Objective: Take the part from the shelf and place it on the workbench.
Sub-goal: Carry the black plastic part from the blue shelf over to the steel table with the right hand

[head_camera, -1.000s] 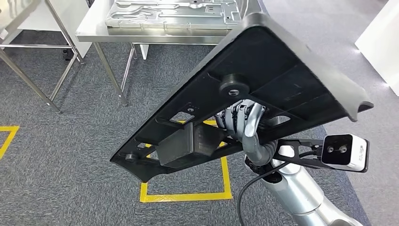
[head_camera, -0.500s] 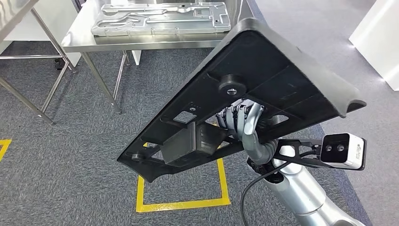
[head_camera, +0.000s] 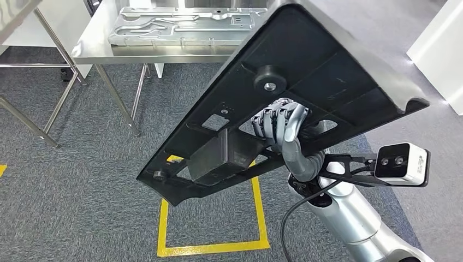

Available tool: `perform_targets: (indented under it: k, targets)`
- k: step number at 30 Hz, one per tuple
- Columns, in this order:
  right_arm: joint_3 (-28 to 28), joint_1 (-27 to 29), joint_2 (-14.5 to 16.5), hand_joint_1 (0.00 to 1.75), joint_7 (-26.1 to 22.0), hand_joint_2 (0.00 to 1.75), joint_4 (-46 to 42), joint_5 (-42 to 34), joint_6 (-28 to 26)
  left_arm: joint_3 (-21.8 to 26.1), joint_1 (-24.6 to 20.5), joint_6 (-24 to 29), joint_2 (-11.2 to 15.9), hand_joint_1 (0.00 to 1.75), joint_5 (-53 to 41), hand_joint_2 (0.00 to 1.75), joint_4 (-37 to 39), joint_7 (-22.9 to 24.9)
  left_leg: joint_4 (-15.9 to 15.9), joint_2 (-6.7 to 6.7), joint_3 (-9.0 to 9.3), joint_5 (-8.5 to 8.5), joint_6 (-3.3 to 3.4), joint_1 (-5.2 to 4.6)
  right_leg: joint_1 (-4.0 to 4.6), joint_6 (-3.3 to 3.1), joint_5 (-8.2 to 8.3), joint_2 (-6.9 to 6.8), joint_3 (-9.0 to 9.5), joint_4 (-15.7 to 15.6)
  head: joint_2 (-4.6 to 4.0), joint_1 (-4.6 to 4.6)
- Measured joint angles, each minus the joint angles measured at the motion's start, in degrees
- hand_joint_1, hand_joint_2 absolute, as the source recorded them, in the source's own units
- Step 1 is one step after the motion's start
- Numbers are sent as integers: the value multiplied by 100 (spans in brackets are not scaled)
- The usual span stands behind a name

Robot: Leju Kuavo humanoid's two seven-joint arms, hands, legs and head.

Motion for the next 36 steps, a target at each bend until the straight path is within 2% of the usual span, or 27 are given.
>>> perform_targets:
  k: [2, 5, 6, 7, 8, 10, 11, 12, 13, 14, 15, 17, 18, 19, 21, 22, 23, 25, 26, 27, 28, 29, 30, 31, 32, 33, 36]
  targets:
    - [19, -23, -2, 175, 20, 175, -5, -11, -19, -2, -13, -3, -3, 0, 0, 175, 0, -12, -23, 0, 84, -95, -60, -7, 49, -66, 248, -19, 113, -442, 0, 1]
    - [28, -46, -13, 175, 34, 175, -36, -16, -42, -6, -29, -4, 0, 0, 0, 175, 0, -17, 34, 8, 155, -87, -157, -8, 61, -164, 199, 0, 234, -564, 0, 1]
    - [31, -58, -16, 175, 32, 175, -43, -17, -50, -8, -35, -4, 1, 0, 0, 175, 0, -19, 193, 7, 110, -69, -177, -5, 49, -198, 168, 5, 310, -599, 0, 0]
    - [36, -69, -18, 175, 29, 175, -47, -18, -60, -12, -43, -5, 2, 0, 0, 175, 0, -19, 446, 5, -20, -89, -196, 1, 38, -225, 134, 6, 388, -624, 0, 0]
    - [44, -78, -19, 175, 26, 175, -49, -19, -71, -16, -48, -5, 2, 0, 0, 175, 0, -19, 789, 3, -231, -161, -219, 9, 35, -247, 90, 7, 453, -640, 0, 0]
    - [68, -88, -22, 175, 20, 175, -47, -21, -84, -27, -40, -5, 3, 0, 0, 175, 0, -15, 1431, 2, -724, -465, -264, 13, 40, -271, -12, 22, 560, -644, 0, -1]
    - [82, -88, -24, 175, 17, 175, -46, -24, -89, -32, -30, -5, 5, 0, 0, 175, 0, -14, 1575, 2, -907, -618, -275, 13, 44, -273, -68, 36, 623, -644, 0, -1]
    - [98, -89, -27, 175, 17, 175, -45, -28, -92, -35, -20, -4, 7, 0, 0, 175, 0, -12, 1540, 2, -1009, -666, -270, 12, 47, -271, -128, 48, 701, -644, 0, -1]
    - [114, -91, -31, 175, 17, 175, -44, -36, -97, -38, -14, -4, 8, 0, 0, 175, 0, -12, 1337, 2, -1031, -566, -253, 11, 51, -266, -193, 58, 790, -643, 0, -1]
    - [128, -95, -37, 175, 16, 175, -41, -48, -103, -41, -11, -4, 9, 0, 0, 175, 0, -13, 997, 1, -990, -301, -226, 7, 54, -258, -262, 63, 885, -643, 0, -1]
    - [140, -101, -50, 175, 15, 175, -35, -61, -108, -44, -4, -4, 12, 0, 0, 175, 0, -15, 634, -2, -935, 71, -192, -3, 60, -246, -332, 64, 973, -636, 0, 0]
    - [159, -117, -79, 175, 5, 175, -17, -89, -125, -50, 2, -3, 17, 0, 0, 175, 0, -22, 179, -7, -845, 554, -119, -34, 72, -194, -440, 79, 1066, -634, 0, 1]
    - [163, -124, -99, 175, -2, 175, -7, -100, -146, -55, 5, -3, 21, 0, 0, 175, 0, -28, 110, -11, -830, 632, -82, -45, 75, -161, -462, 84, 1082, -614, 0, 2]
    - [166, -132, -119, 175, -14, 175, 1, -101, -173, -64, 3, -4, 21, 0, 0, 175, 0, -34, 89, -16, -796, 604, -48, -47, 77, -125, -463, 88, 1086, -593, 0, 2]
    - [165, -140, -170, 175, -47, 175, 6, -9, -248, -90, 2, -11, 22, 0, 0, 175, 0, -47, 20, -36, -699, 607, 16, -25, 64, -61, -436, 70, 1013, -379, 0, 2]
    - [167, -137, -197, 175, -75, 175, 5, 80, -274, -102, -2, -16, 21, 0, 0, 175, 0, -55, -4, -48, -644, 592, 43, -14, 52, -24, -461, 60, 889, -162, 0, 2]
    - [170, -117, -220, 175, -107, 175, 5, 193, -292, -110, -5, -20, 21, 0, 0, 175, 0, -63, -21, -64, -601, 567, 62, -7, 31, 14, -543, 51, 692, 145, 0, 2]
    - [184, -3, -247, 175, -159, 175, 5, 424, -266, -121, -2, -21, 19, 0, 0, 175, 0, -79, -25, -105, -530, 492, 77, 0, -19, 87, -842, 40, 218, 793, 0, 2]
    - [187, 89, -247, 175, -172, 175, 5, 528, -215, -124, 9, -19, 16, 0, 0, 175, 0, -84, -25, -124, -480, 445, 74, 5, -47, 112, -958, 32, 30, 986, 0, 2]
    - [184, 183, -236, 175, -176, 175, 5, 608, -142, -125, 22, -14, 11, 0, 0, 175, 0, -86, -25, -142, -419, 394, 69, 10, -70, 130, -977, 24, -74, 1012, 0, 2]
    - [174, 264, -216, 175, -177, 175, 4, 657, -63, -125, 33, -10, 4, 0, 0, 175, 0, -87, -25, -155, -343, 337, 57, 17, -88, 144, -858, 16, -80, 838, 0, 2]
    - [162, 319, -190, 175, -178, 175, 4, 680, 4, -125, 41, -5, -3, 0, 0, 175, 0, -86, -25, -167, -258, 274, 40, 23, -103, 152, -619, 10, -7, 505, 0, 2]
    - [152, 350, -166, 175, -177, 175, 6, 688, 46, -124, 43, -2, -9, 0, 0, 175, 0, -84, -22, -177, -178, 209, 12, 24, -110, 151, -301, 2, 90, 98, 0, 2]
    - [145, 366, -139, 175, -176, 175, 8, 690, 65, -124, 42, -1, -13, 0, 0, 175, 0, -80, -25, -185, -115, 146, -23, 22, -104, 131, -68, -7, 181, -234, 0, 2]
    - [141, 377, -107, 175, -175, 175, 9, 691, 75, -124, 36, 0, -15, 0, 0, 175, 0, -75, -39, -187, -72, 88, -64, 17, -89, 91, 87, -12, 243, -448, 0, 1]
    - [135, 389, -77, 175, -174, 175, 9, 696, 87, -124, 31, 1, -15, 0, 0, 175, 0, -71, -36, -185, -29, 61, -107, 11, -74, 39, 147, -11, 272, -551, 0, 1]
    - [112, 427, 32, 175, -168, 175, -13, 747, 137, -124, 20, -3, -19, 0, 0, 175, 0, -66, 68, -151, 55, 46, -210, 16, -70, -127, 98, 5, 430, -609, 0, -1]
